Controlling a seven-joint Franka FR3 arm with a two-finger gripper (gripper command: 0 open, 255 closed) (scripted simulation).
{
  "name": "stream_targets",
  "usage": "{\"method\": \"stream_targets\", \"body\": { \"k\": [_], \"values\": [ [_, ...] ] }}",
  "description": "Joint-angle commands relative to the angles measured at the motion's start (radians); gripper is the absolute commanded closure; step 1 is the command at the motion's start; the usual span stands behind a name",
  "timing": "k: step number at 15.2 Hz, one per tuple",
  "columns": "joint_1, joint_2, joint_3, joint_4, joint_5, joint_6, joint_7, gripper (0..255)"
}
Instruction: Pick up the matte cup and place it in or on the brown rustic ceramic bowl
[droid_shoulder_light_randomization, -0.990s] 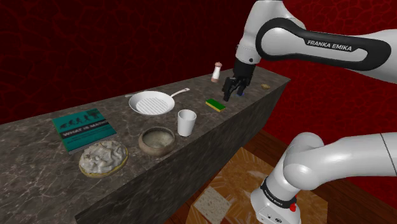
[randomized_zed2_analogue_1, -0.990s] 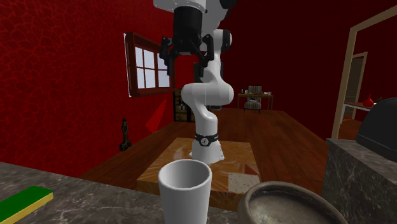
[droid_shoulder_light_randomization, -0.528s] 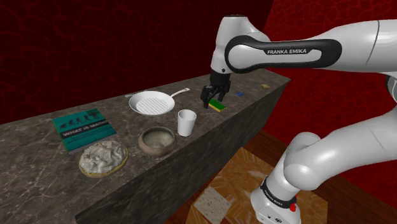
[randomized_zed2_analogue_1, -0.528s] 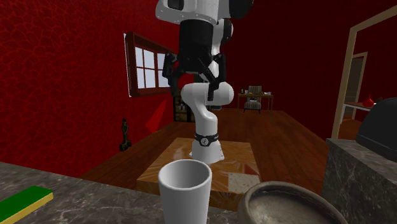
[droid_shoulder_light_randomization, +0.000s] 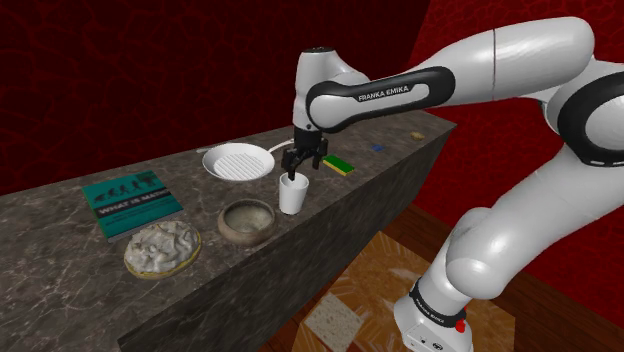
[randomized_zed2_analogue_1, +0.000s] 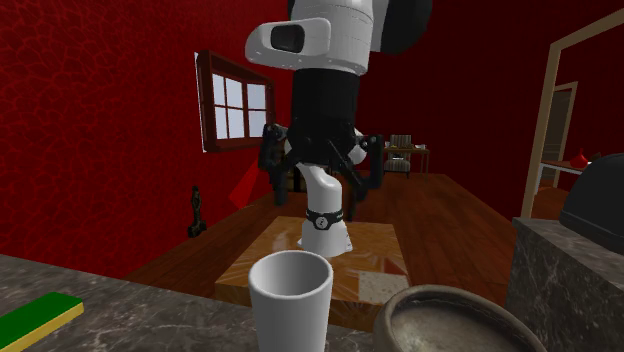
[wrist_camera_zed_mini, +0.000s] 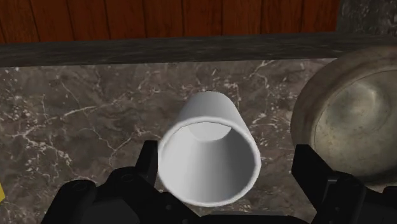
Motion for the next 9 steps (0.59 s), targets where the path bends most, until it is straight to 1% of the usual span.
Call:
{"method": "stream_targets", "body": {
  "k": [1,5,9],
  "values": [
    [0.003,0.084,0.013,0.037,-0.012,0.036,0.027,0],
    [0.011,0.231,0.030,0.126,-0.040,0.075,0.073,0],
    [0.009,0.253,0.028,0.095,-0.048,0.128,0.078,0]
  ]
}}
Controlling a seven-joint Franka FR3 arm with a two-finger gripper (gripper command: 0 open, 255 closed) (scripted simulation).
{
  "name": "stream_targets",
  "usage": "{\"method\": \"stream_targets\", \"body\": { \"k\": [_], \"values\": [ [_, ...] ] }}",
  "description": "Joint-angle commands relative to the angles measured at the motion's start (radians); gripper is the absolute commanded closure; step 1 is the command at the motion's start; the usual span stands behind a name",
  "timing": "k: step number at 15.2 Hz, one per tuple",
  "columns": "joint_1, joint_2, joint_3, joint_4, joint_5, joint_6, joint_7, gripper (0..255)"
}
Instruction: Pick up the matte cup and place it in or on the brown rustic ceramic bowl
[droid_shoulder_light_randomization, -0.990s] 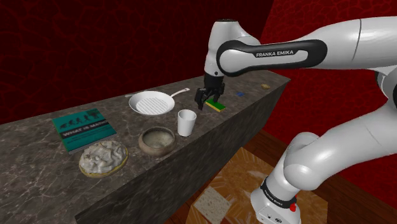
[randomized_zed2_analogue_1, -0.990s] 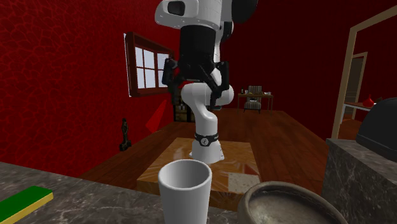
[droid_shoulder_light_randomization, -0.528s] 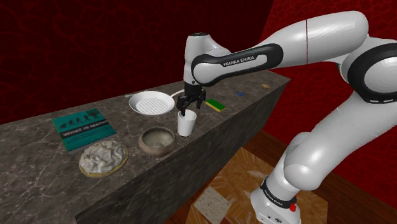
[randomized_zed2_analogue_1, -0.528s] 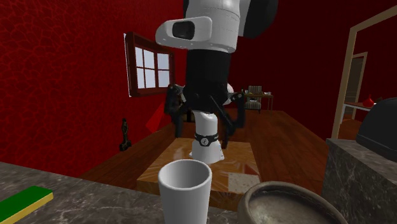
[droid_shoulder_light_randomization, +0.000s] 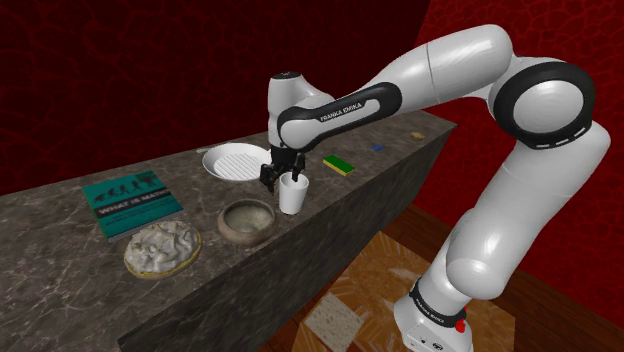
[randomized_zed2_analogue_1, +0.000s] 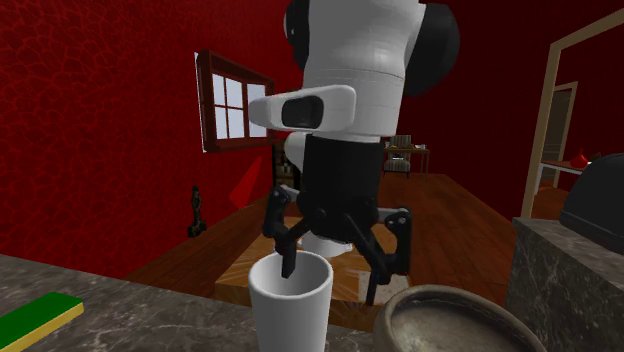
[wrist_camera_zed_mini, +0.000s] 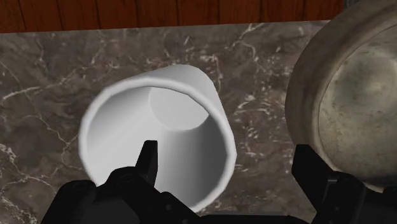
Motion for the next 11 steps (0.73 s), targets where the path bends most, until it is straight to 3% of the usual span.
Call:
{"method": "stream_targets", "body": {
  "k": [1,11],
  "values": [
    [-0.002,0.013,-0.002,-0.015,-0.005,0.028,0.002,0],
    [-0.003,0.030,-0.003,-0.032,-0.011,0.061,0.006,0]
  ]
}}
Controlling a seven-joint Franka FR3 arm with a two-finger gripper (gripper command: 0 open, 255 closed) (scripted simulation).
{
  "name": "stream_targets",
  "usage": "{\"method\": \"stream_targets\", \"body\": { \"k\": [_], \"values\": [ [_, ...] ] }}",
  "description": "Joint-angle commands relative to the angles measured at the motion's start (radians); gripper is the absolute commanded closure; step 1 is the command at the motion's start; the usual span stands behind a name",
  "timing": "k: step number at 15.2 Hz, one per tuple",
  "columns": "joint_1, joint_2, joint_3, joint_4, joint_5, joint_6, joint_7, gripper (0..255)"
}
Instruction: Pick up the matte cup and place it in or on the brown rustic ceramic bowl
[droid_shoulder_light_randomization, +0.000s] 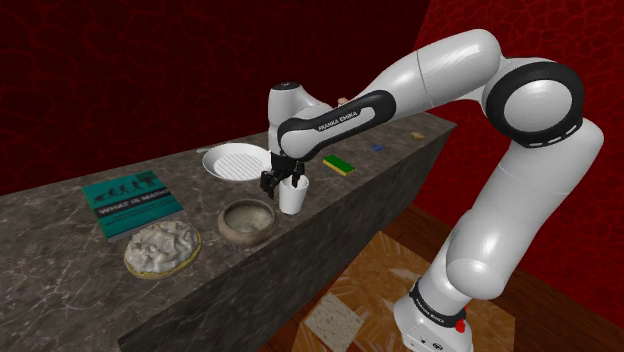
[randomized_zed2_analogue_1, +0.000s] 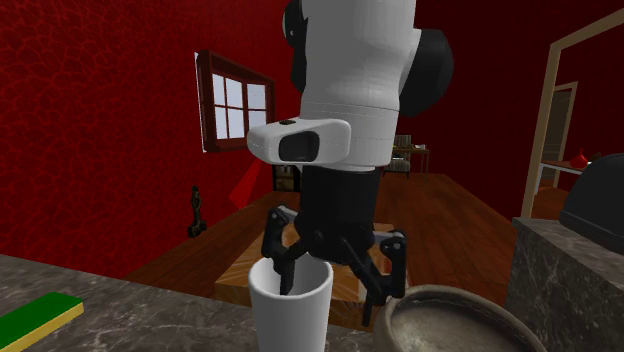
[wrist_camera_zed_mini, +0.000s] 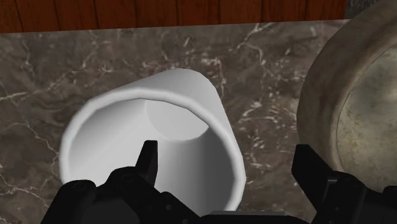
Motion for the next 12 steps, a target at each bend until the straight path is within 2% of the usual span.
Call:
{"method": "stream_targets", "body": {
  "k": [1,10,12],
  "values": [
    [0.000,0.000,0.000,0.000,0.000,0.000,0.000,255],
    [0.000,0.000,0.000,0.000,0.000,0.000,0.000,255],
    [0.000,-0.014,0.000,0.012,0.005,-0.026,-0.005,255]
  ]
}}
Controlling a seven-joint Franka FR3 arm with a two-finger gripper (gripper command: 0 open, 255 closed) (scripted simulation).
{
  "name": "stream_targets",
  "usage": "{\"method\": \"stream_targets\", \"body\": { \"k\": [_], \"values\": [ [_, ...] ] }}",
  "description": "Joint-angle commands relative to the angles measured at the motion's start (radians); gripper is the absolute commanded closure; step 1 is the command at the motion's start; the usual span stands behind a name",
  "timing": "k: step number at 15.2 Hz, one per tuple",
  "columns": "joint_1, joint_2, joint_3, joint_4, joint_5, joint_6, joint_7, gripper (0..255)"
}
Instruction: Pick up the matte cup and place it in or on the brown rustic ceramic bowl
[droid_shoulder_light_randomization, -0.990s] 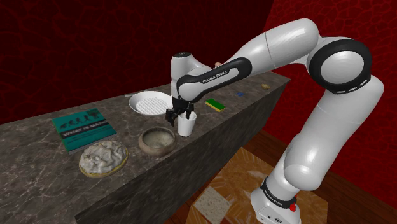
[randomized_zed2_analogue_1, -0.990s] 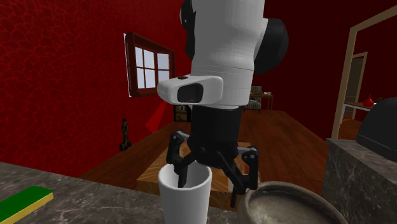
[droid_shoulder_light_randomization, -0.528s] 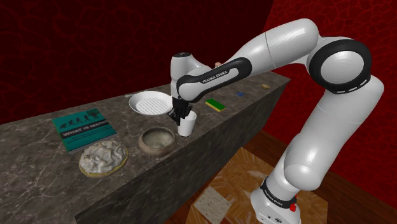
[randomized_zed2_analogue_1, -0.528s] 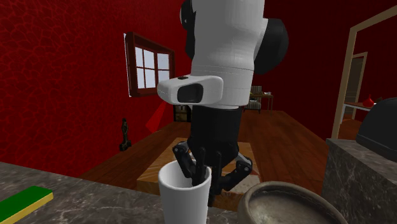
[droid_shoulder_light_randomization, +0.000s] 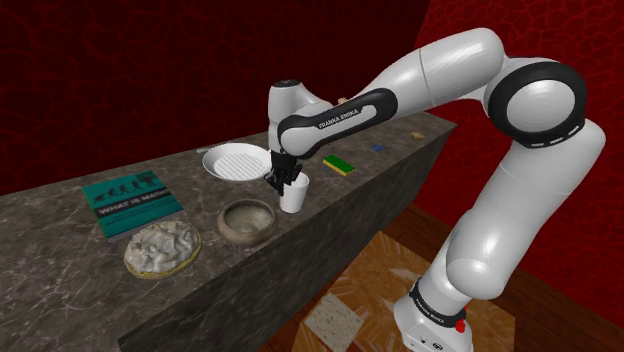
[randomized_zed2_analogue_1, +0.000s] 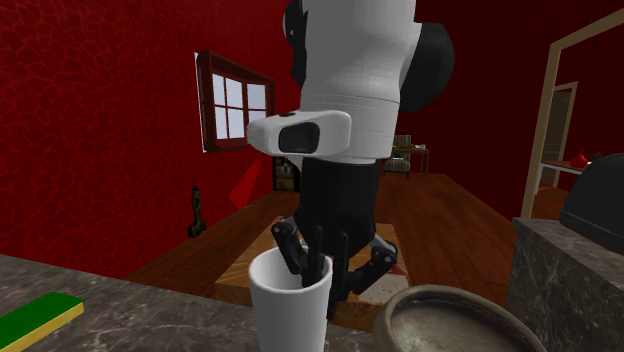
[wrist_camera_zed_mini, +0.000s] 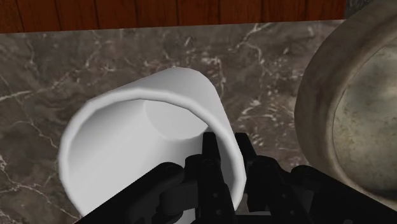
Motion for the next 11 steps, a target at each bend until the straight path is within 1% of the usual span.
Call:
{"method": "stream_targets", "body": {
  "k": [1,11],
  "values": [
    [0.000,-0.013,0.000,0.010,0.004,-0.022,-0.005,255],
    [0.000,-0.071,0.001,0.084,0.022,-0.152,-0.026,255]
  ]
}}
